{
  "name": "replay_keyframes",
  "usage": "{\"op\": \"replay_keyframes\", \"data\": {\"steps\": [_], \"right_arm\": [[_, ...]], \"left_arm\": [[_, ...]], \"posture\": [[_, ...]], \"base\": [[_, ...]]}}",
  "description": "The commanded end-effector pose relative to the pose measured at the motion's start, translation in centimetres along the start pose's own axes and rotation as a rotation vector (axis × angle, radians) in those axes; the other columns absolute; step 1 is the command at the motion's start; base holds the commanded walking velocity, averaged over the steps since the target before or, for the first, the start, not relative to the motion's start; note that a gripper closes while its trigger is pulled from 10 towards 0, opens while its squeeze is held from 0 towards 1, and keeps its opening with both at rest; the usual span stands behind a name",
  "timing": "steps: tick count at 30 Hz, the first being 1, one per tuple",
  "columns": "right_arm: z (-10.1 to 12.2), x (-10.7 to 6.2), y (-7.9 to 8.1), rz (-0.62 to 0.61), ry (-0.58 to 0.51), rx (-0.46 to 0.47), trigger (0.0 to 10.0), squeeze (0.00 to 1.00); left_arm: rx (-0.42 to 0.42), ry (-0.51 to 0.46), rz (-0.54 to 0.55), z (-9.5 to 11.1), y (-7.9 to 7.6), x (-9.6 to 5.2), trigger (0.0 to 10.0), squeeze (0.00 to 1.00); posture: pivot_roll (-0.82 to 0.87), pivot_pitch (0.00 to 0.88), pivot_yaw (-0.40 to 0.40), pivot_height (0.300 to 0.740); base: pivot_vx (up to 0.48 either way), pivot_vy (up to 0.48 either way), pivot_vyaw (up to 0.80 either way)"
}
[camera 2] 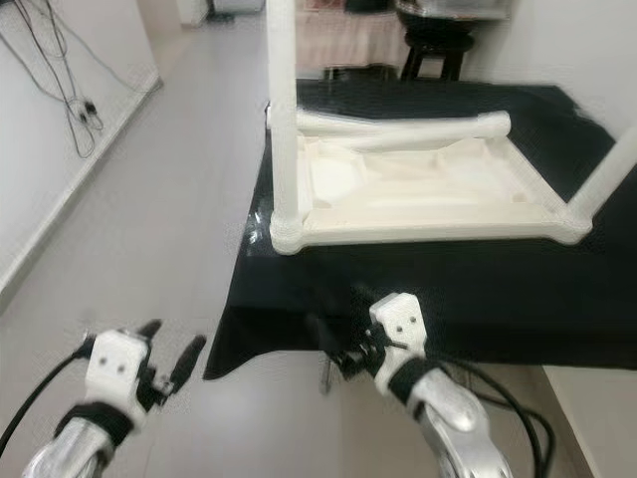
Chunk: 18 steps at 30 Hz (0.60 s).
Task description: Building children table
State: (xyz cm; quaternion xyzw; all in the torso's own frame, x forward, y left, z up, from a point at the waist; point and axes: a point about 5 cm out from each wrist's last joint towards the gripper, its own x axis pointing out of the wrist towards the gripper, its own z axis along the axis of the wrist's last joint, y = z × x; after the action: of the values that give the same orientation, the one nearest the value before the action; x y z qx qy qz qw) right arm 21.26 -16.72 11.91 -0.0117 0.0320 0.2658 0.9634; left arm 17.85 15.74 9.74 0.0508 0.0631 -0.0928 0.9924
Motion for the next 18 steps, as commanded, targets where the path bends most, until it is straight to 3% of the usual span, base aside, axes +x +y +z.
{"op": "replay_keyframes", "data": {"steps": [1,8,13,16,18], "right_arm": [[0.46,0.16,0.43,0.005,-0.024,0.018,10.0,0.00],[0.33,0.46,-0.16,-0.017,-0.017,0.009,10.0,0.00],[0.20,0.21,-0.47,-0.036,0.000,0.019,10.0,0.00],[0.51,0.00,-0.37,-0.043,-0.029,0.070,10.0,0.00],[0.57,-0.07,-0.10,-0.026,-0.030,0.061,10.0,0.00]], "left_arm": [[-0.015,-0.033,0.030,0.59,0.37,-0.04,10.0,0.00],[-0.009,-0.035,0.006,0.78,0.25,0.06,10.0,0.00],[-0.015,-0.035,-0.014,0.94,0.06,-0.09,10.0,0.00],[-0.025,-0.034,-0.015,1.01,0.04,-0.24,10.0,0.00],[-0.027,-0.033,-0.016,1.02,0.05,-0.24,10.0,0.00]], "posture": [[0.02,0.058,-0.017,0.740],[0.02,0.057,-0.015,0.740],[0.02,0.058,-0.012,0.740],[0.02,0.061,-0.011,0.740],[0.02,0.061,-0.008,0.740]], "base": [[0.000,0.000,0.00],[0.000,0.000,0.00],[0.279,0.000,0.80],[0.303,0.000,0.00],[0.304,0.000,0.80]]}}
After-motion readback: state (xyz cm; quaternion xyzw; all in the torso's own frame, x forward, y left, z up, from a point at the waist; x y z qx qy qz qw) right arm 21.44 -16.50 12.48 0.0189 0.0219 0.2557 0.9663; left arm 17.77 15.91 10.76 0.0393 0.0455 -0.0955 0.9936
